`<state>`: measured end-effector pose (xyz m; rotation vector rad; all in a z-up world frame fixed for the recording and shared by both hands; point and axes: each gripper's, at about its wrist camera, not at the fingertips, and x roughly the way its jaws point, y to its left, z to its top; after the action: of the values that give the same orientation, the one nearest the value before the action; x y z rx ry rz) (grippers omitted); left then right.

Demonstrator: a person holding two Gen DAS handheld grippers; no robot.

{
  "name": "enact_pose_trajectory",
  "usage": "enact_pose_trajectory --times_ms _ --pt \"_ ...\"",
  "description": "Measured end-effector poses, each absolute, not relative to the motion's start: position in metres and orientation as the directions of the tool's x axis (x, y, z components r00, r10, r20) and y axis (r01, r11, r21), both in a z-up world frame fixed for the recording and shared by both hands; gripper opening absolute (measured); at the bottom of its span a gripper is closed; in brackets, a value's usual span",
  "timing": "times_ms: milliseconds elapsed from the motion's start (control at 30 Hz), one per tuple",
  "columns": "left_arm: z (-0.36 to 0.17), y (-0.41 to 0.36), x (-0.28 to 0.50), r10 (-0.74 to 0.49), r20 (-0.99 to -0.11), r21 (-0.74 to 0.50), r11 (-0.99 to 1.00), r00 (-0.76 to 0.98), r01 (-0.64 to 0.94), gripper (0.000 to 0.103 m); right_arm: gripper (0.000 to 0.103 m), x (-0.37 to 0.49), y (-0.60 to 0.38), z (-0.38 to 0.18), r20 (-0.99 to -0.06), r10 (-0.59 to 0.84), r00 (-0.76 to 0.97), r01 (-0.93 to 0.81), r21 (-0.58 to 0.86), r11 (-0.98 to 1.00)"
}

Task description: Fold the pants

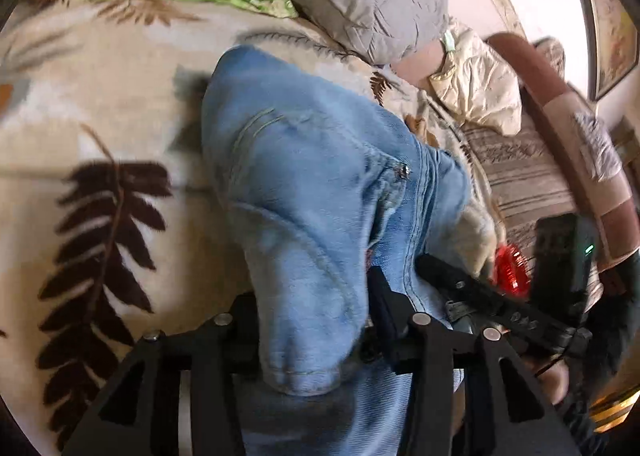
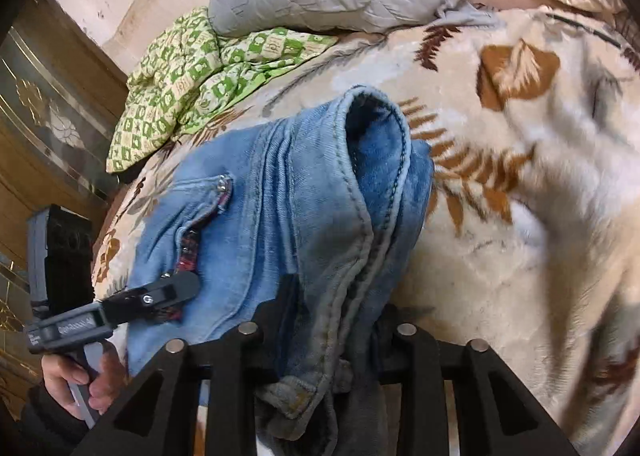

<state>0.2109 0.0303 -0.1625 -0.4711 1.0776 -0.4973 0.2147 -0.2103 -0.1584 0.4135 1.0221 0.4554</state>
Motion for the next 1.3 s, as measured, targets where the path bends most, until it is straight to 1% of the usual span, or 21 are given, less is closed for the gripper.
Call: enact_pose_trajectory --times_ms 67,133,300,467,600,633,667,700,733,767,800,833,867,967,1167,1233,1300 --pt "-0.163 0.030 0.213 -0.593 -0.712 -0.585 0.797 0.377 0.149 0.051 0.034 0.216 -0.214 -0.161 -0.706 0.554 0.441 -0.148 0.551 0.821" --pt "-0.163 0.028 0.214 -0.585 -0.720 -0.572 0.805 0.372 0.157 0.051 0.034 0.217 -0.212 -0.160 -0.714 0.545 0.440 -0.160 0.535 0.830" --pt "-0.165 0.029 0.216 -0.592 -0.712 -0.585 0.797 0.376 0.147 0.053 0.037 0.218 -0.216 -0.164 -0.703 0.564 0.433 -0.147 0.562 0.814" --pt "-0.165 0.029 0.216 -0.592 -0.714 -0.586 0.798 0.374 0.144 0.053 0.038 0.217 -0.216 -0.164 -0.705 0.562 0.433 -0.147 0.560 0.815" --pt "-0.164 0.032 0.218 -0.594 -0.714 -0.591 0.795 0.370 0.136 0.057 0.045 0.217 -0.220 -0.166 -0.702 0.562 0.437 -0.131 0.569 0.812" --pt "-0.164 0.032 0.218 -0.595 -0.713 -0.591 0.795 0.371 0.138 0.061 0.049 0.217 -0.221 -0.167 -0.698 0.568 0.437 -0.131 0.575 0.807" --pt "-0.163 0.031 0.218 -0.596 -0.710 -0.591 0.794 0.374 0.144 0.070 0.052 0.217 -0.222 -0.167 -0.697 0.567 0.439 -0.130 0.575 0.808" --pt "-0.161 0.029 0.217 -0.600 -0.705 -0.592 0.791 0.379 0.152 0.075 0.064 0.216 -0.222 -0.166 -0.701 0.557 0.446 -0.131 0.564 0.815" --pt "-0.160 0.026 0.217 -0.600 -0.705 -0.589 0.793 0.378 0.158 0.083 0.077 0.215 -0.220 -0.164 -0.704 0.549 0.451 -0.144 0.550 0.823" --pt "-0.158 0.022 0.217 -0.594 -0.712 -0.577 0.799 0.375 0.169 0.087 0.081 0.214 -0.218 -0.163 -0.709 0.540 0.453 -0.152 0.535 0.831" --pt "-0.156 0.016 0.216 -0.574 -0.728 -0.549 0.816 0.374 0.182 0.090 0.088 0.213 -0.214 -0.160 -0.730 0.504 0.462 -0.155 0.493 0.856" --pt "-0.155 0.011 0.215 -0.562 -0.740 -0.529 0.826 0.369 0.198 0.098 0.098 0.212 -0.211 -0.159 -0.750 0.463 0.473 -0.147 0.451 0.881" --pt "-0.154 0.006 0.214 -0.555 -0.748 -0.512 0.831 0.365 0.216 0.103 0.103 0.212 -0.210 -0.158 -0.764 0.435 0.476 -0.136 0.424 0.895" --pt "-0.153 0.000 0.210 -0.533 -0.759 -0.477 0.846 0.373 0.238 0.103 0.103 0.212 -0.213 -0.160 -0.763 0.440 0.473 -0.131 0.433 0.892" --pt "-0.148 0.019 0.205 -0.595 -0.702 -0.573 0.798 0.392 0.184 0.103 0.103 0.213 -0.218 -0.158 -0.758 0.449 0.474 -0.110 0.454 0.884" --pt "-0.139 0.025 0.200 -0.602 -0.687 -0.585 0.790 0.406 0.181 0.103 0.103 0.211 -0.225 -0.151 -0.748 0.455 0.483 -0.096 0.471 0.877" --pt "-0.124 0.030 0.194 -0.609 -0.670 -0.598 0.781 0.424 0.177 0.103 0.103 0.206 -0.233 -0.133 -0.734 0.440 0.517 -0.093 0.463 0.881"
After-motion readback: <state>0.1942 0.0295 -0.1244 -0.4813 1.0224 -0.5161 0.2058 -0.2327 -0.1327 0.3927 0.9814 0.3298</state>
